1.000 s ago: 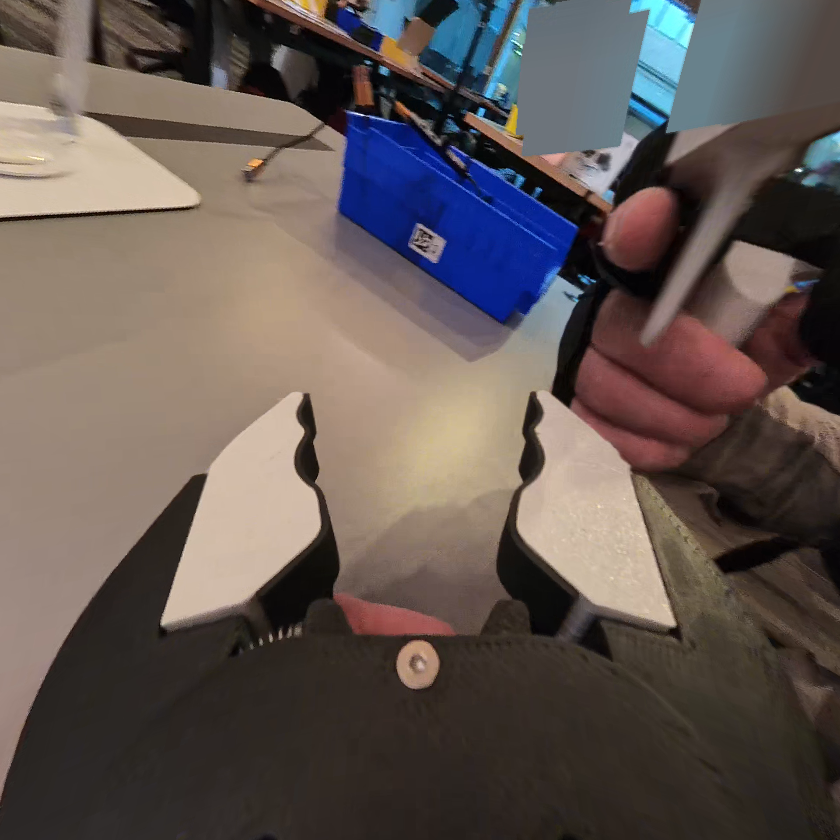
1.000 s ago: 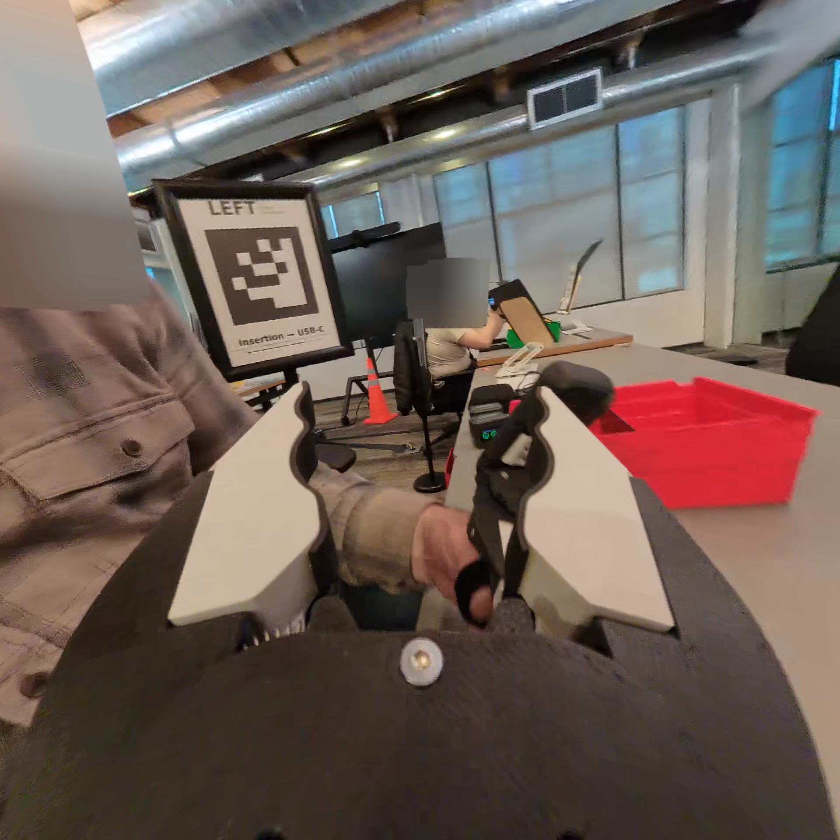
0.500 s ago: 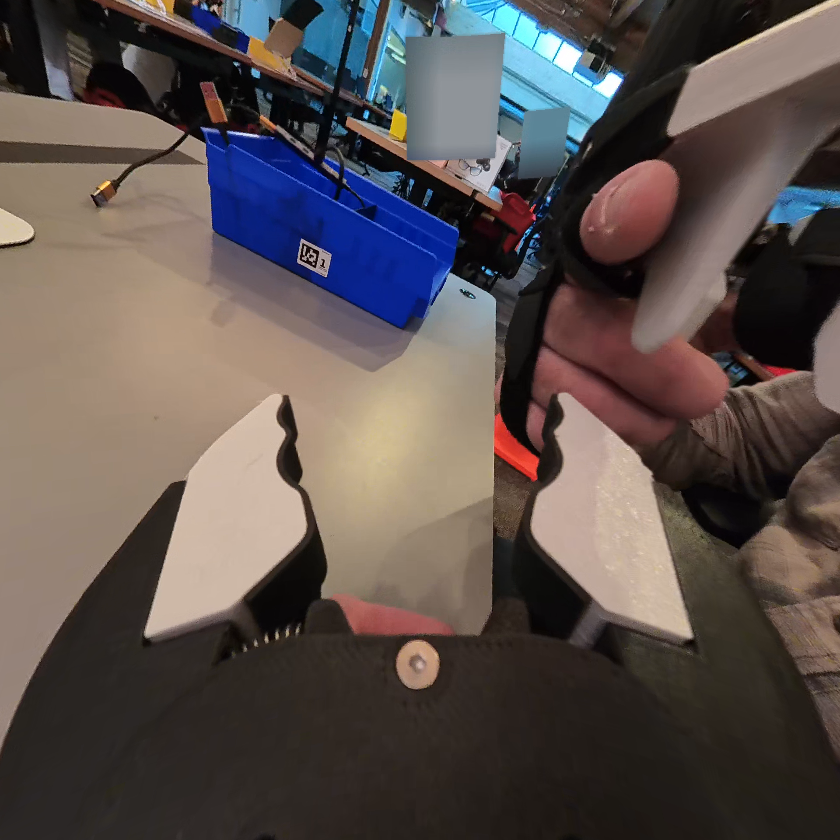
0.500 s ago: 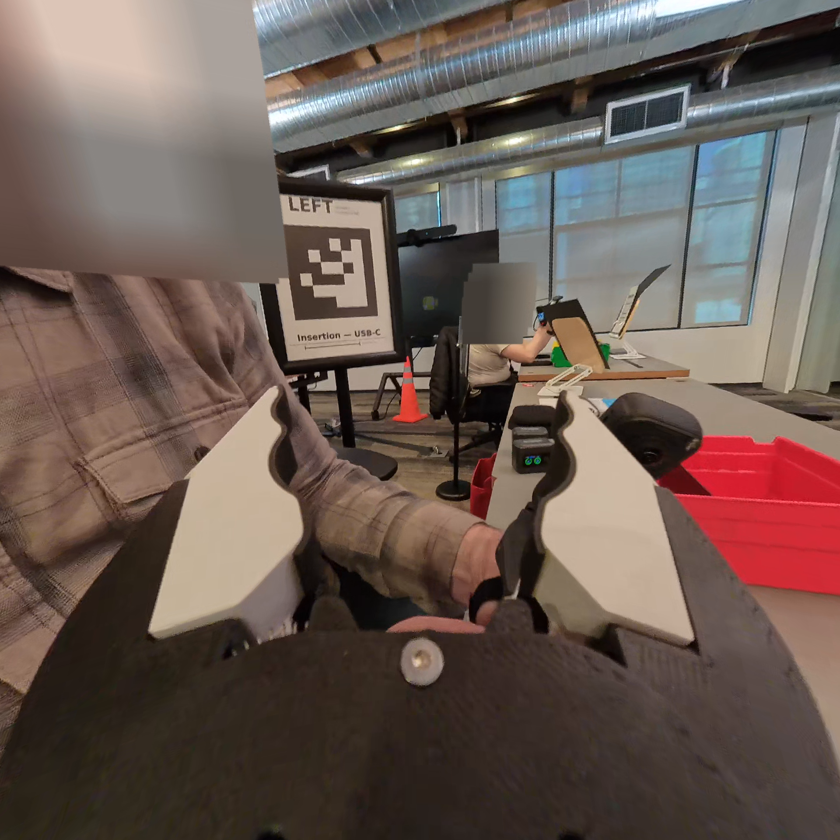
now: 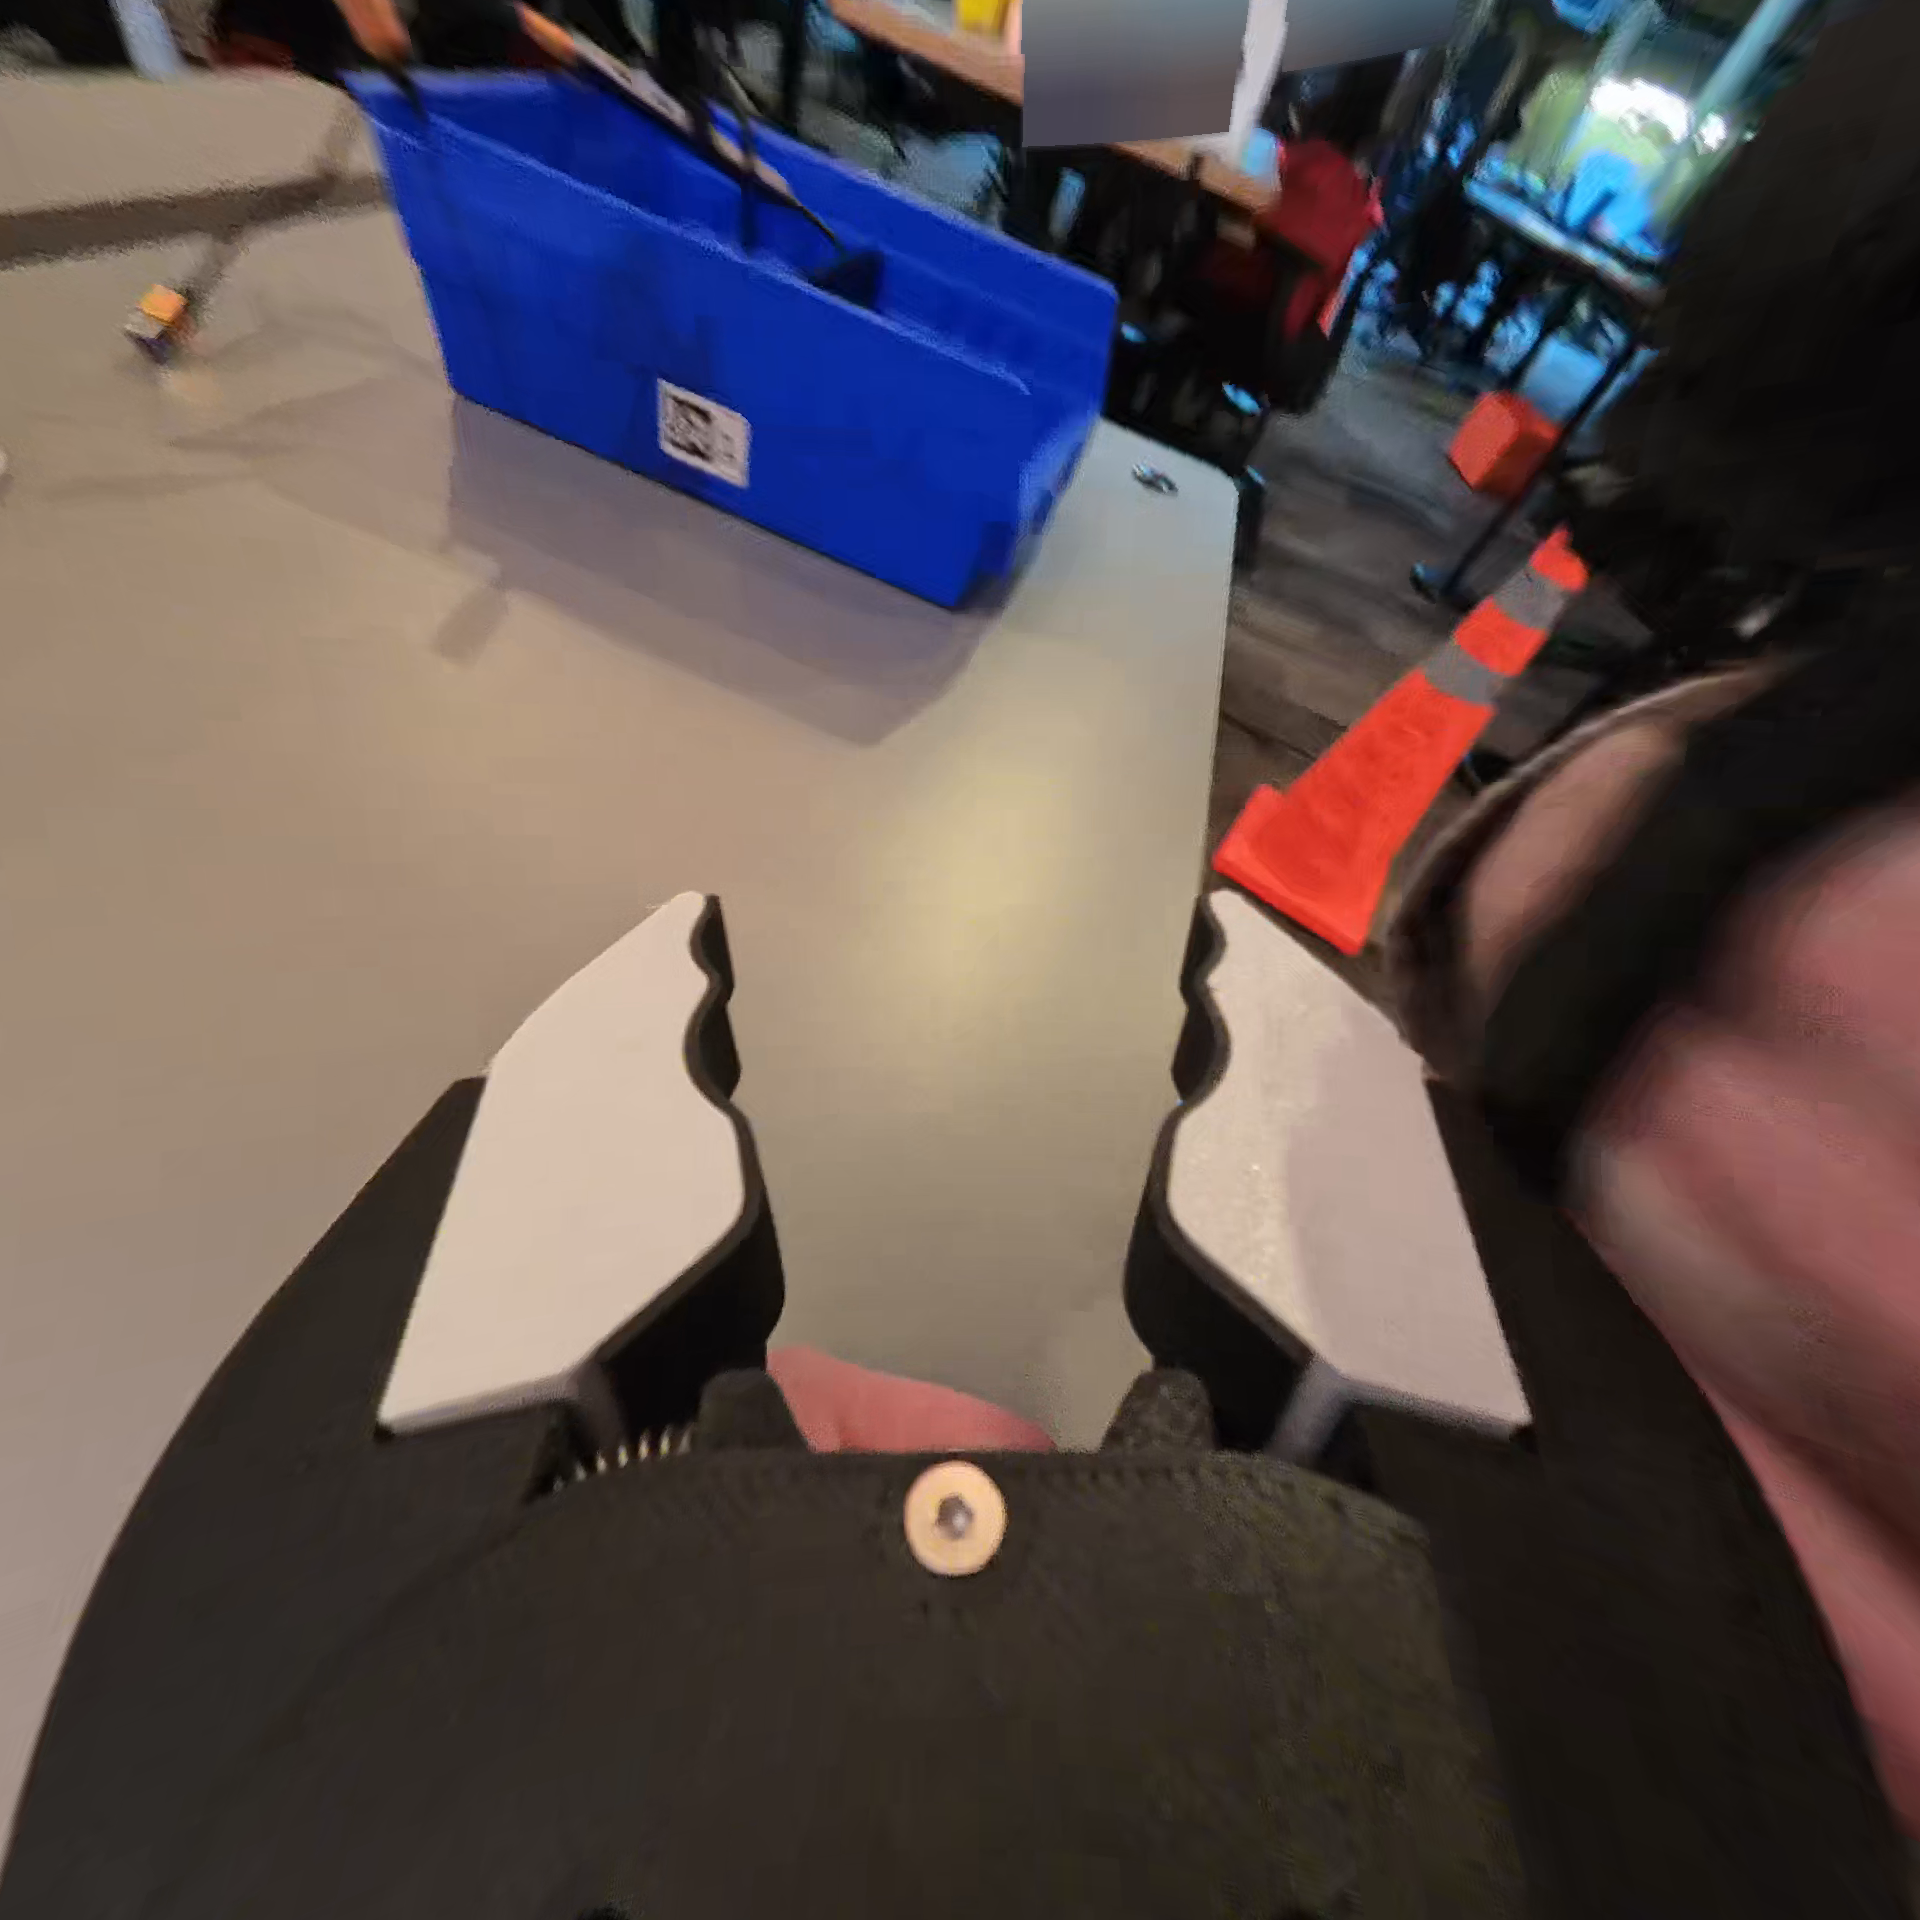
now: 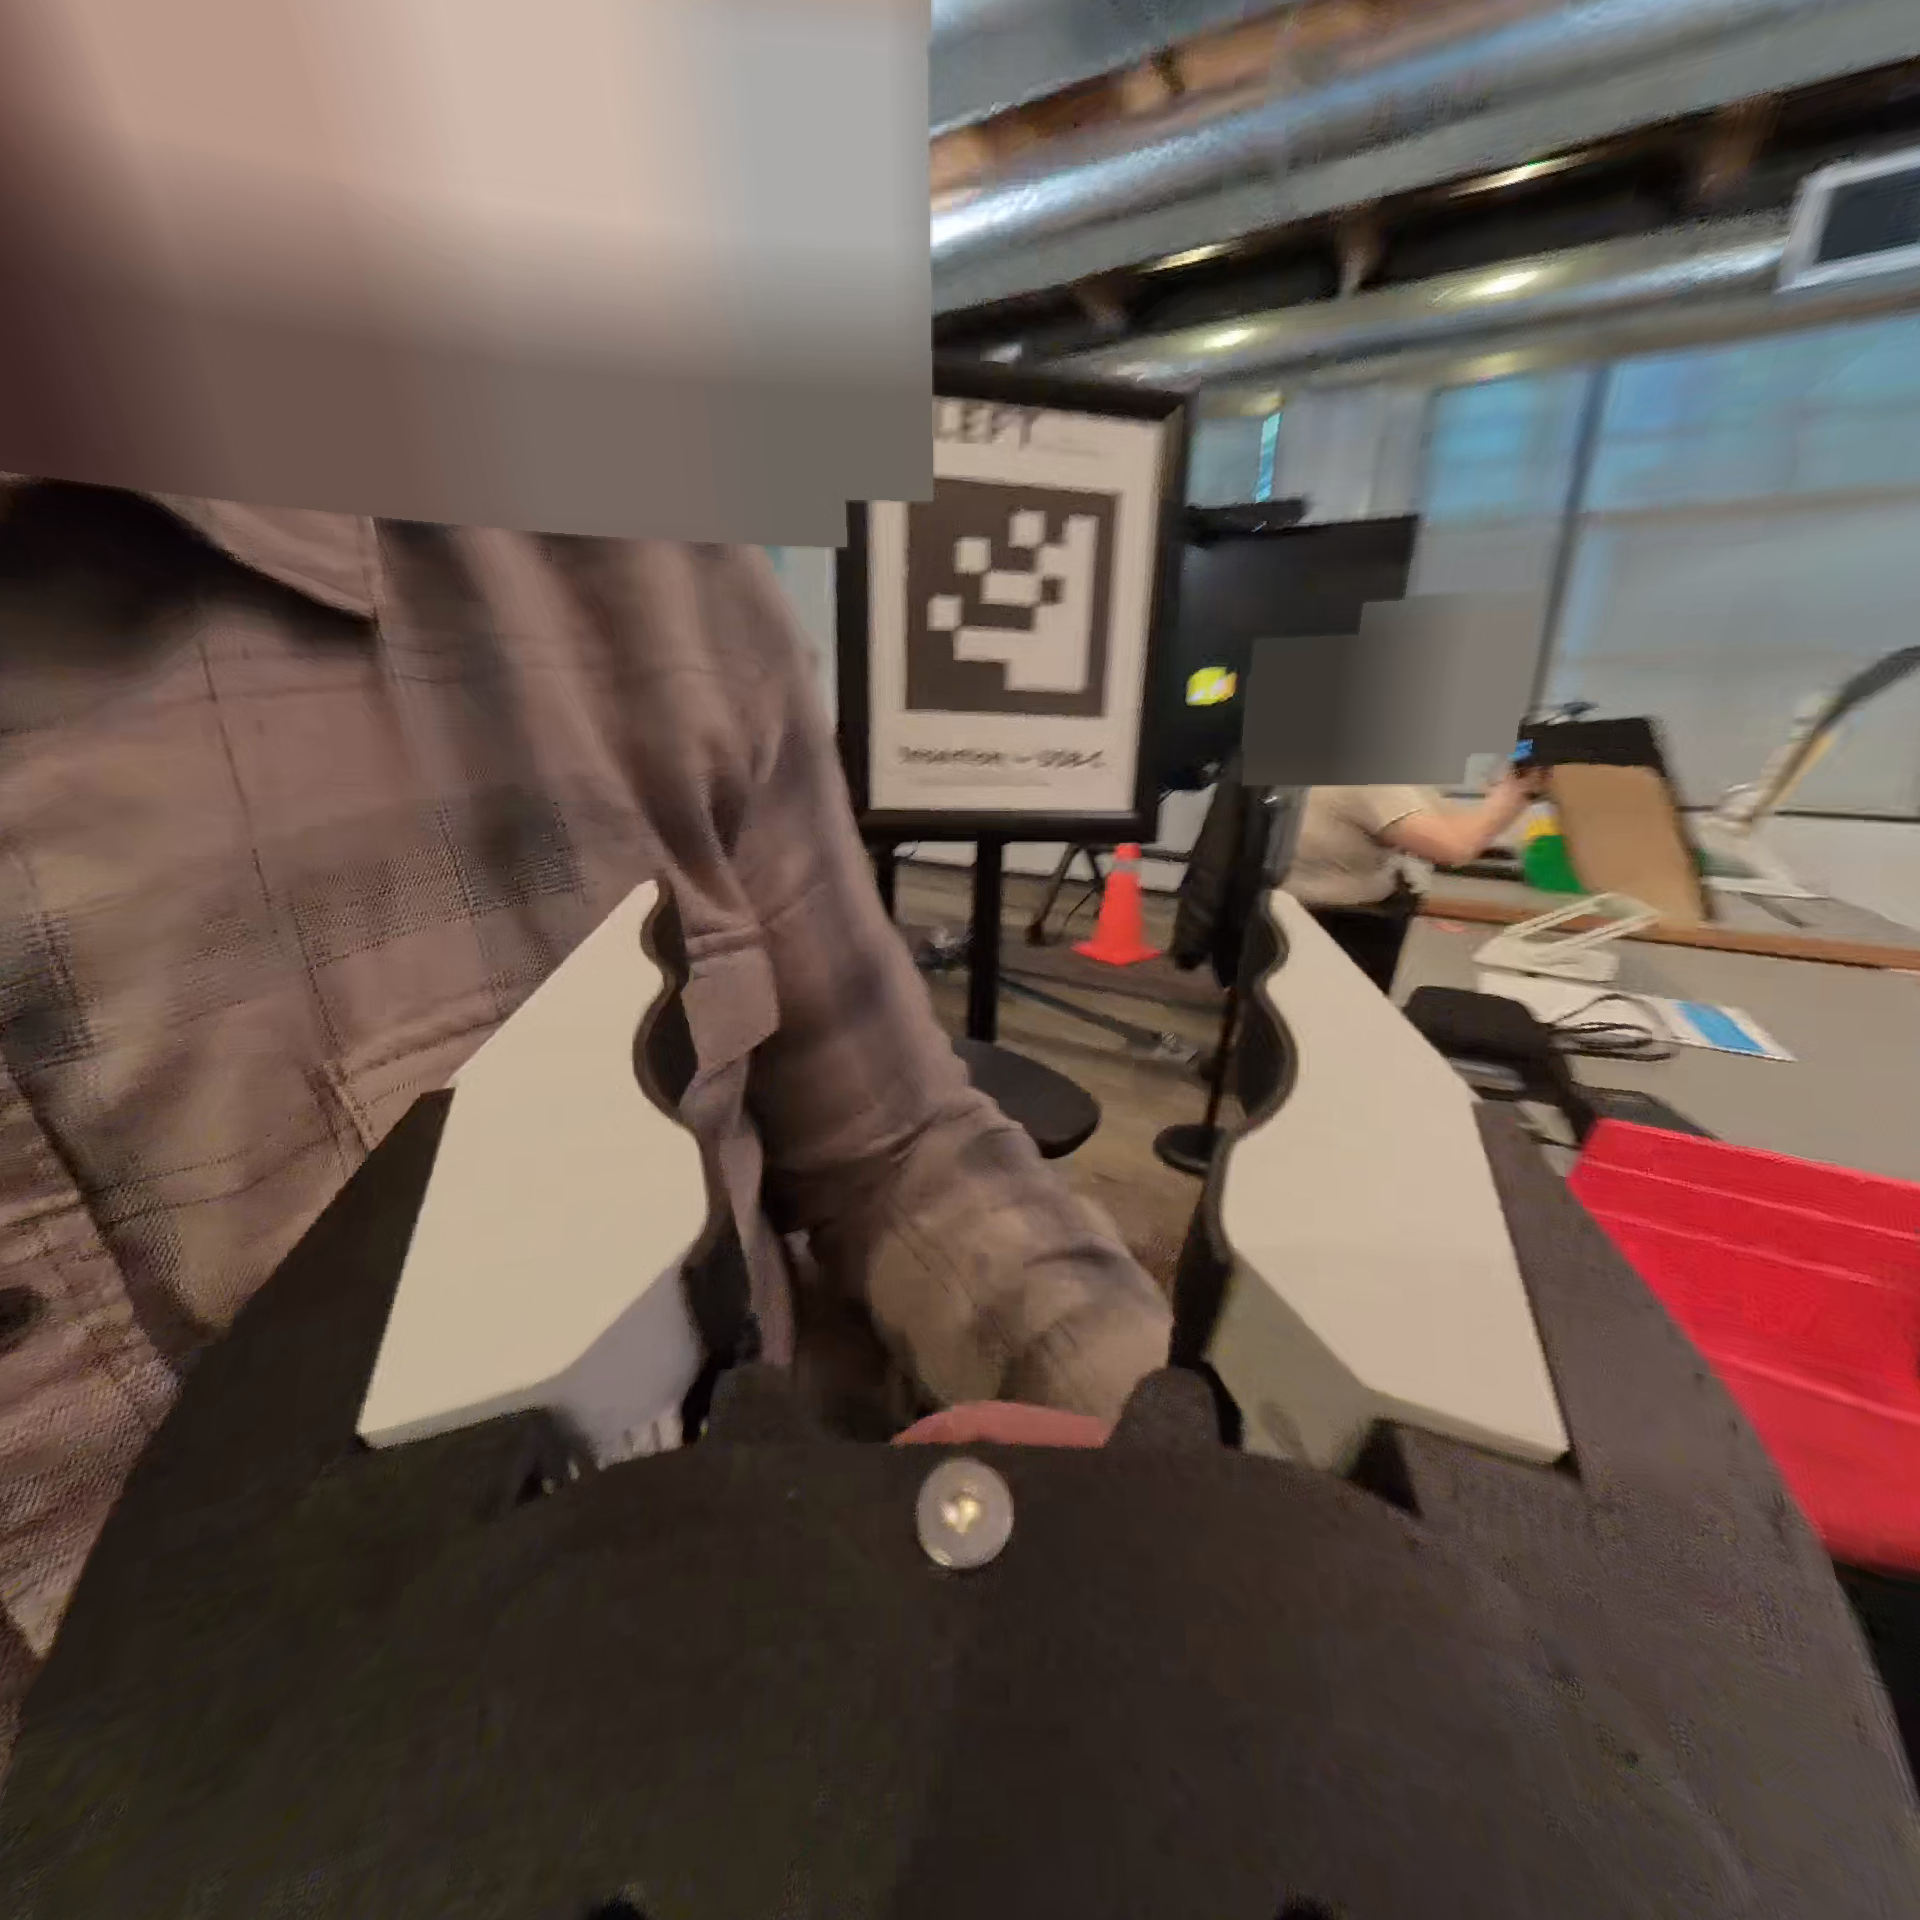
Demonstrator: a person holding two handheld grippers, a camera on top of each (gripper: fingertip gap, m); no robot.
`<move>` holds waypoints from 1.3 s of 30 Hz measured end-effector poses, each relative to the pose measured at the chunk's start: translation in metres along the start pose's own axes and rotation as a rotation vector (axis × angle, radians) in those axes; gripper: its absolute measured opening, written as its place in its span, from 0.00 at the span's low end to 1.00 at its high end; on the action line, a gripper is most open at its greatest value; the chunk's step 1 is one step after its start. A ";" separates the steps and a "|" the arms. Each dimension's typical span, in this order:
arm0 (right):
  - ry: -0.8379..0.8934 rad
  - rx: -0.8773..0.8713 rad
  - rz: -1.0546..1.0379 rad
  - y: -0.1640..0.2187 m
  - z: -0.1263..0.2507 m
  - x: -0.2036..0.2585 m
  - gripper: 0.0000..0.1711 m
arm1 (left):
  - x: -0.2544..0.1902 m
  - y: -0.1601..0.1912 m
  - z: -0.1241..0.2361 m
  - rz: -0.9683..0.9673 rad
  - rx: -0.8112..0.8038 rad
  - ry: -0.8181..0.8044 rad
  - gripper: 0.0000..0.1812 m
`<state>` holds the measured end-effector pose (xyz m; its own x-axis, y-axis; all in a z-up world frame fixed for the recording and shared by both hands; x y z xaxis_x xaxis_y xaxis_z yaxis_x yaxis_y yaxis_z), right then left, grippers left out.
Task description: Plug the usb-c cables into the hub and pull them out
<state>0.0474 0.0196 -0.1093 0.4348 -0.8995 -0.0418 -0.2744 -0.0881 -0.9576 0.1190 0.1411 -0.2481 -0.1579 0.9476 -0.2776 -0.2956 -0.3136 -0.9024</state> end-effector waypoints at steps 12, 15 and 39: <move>0.346 -0.033 0.080 -0.032 0.074 -0.018 0.78 | 0.010 -0.030 0.061 0.072 -0.252 0.091 0.56; 0.290 -0.011 0.056 -0.024 0.062 -0.013 0.81 | -0.003 -0.030 0.046 0.021 -0.190 0.098 0.54; -0.105 -0.184 0.083 -0.041 0.013 0.032 0.34 | -0.031 -0.029 0.024 0.001 -0.116 0.236 0.50</move>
<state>0.0837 -0.0004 -0.0752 0.4885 -0.8583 -0.1569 -0.4608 -0.1011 -0.8817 0.1101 0.1194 -0.2055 0.0703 0.9395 -0.3352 -0.1837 -0.3181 -0.9301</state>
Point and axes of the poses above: each gripper's, where its closed fingertips meet, z back along the fingers, y out of its underside, x = y × z across the jaws, the point moved 5 cm from there along z, back along the fingers, and after that the axes turned 1 degree about x, right-handed, at the moved point
